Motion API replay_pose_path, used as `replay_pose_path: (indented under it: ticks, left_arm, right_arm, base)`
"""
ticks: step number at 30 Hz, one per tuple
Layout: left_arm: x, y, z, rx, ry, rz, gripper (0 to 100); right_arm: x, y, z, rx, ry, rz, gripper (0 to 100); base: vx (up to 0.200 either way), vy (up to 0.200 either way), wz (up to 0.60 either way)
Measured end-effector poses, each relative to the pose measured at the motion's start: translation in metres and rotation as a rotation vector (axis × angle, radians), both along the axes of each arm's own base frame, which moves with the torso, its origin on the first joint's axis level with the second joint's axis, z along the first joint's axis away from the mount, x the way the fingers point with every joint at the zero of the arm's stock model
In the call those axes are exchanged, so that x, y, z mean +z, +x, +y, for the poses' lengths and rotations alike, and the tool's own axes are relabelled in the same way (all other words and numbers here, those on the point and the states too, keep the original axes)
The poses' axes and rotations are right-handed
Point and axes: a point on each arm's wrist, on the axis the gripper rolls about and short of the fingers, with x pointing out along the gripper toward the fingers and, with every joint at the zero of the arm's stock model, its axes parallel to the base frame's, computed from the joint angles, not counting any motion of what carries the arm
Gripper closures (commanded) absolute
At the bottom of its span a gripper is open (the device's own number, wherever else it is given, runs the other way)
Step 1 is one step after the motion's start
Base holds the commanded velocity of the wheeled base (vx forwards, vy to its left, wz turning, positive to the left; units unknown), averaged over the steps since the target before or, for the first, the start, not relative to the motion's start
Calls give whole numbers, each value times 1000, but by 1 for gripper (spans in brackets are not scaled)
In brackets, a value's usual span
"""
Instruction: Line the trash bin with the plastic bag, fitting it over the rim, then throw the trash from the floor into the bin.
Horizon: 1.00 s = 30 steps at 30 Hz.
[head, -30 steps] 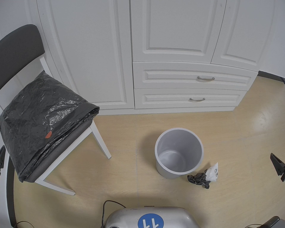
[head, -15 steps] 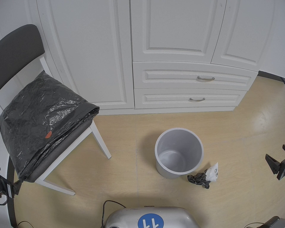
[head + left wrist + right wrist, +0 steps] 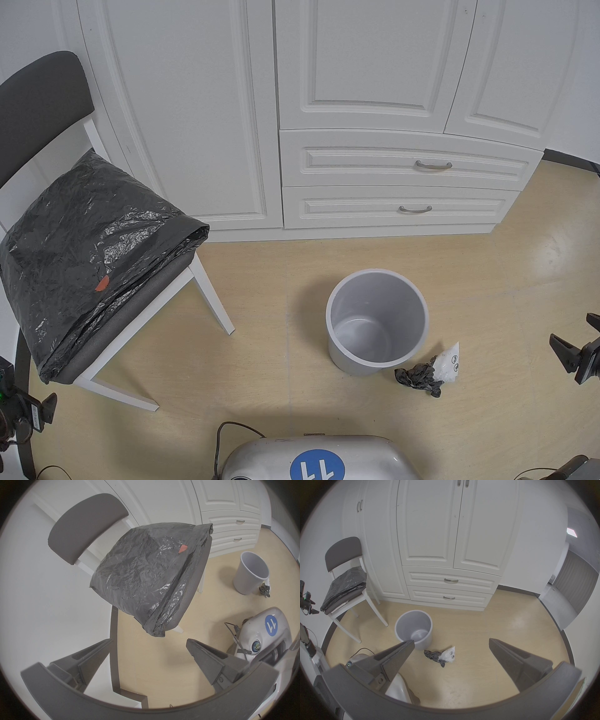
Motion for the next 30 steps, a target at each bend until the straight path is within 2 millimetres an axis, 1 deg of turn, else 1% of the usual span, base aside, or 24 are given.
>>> replay_pose_path:
  ticks: [4, 12, 16, 20, 24, 30]
  left_arm:
    - [-1, 8, 7, 2, -2, 6, 0]
    - [-2, 30, 28, 13, 19, -8, 0]
    - [-4, 38, 38, 33, 22, -12, 0]
    - [-2, 40, 50, 77, 24, -30, 0]
    - [5, 40, 62, 110, 15, -67, 0]
    - [23, 38, 84, 131, -43, -189, 0]
  right_arm:
    - [-1, 1, 0, 0, 0, 8, 0]
    - [-2, 3, 0, 0, 1, 18, 0]
    - [-2, 3, 0, 0, 2, 19, 0]
    - [-2, 3, 0, 0, 2, 20, 0]
    - [-3, 3, 0, 0, 2, 24, 0]
    - [-4, 3, 0, 1, 2, 29, 0]
  base:
    - [0, 0, 0]
    - [0, 0, 0]
    - [0, 0, 0]
    - [0, 0, 0]
    - [0, 0, 0]
    - [0, 0, 0]
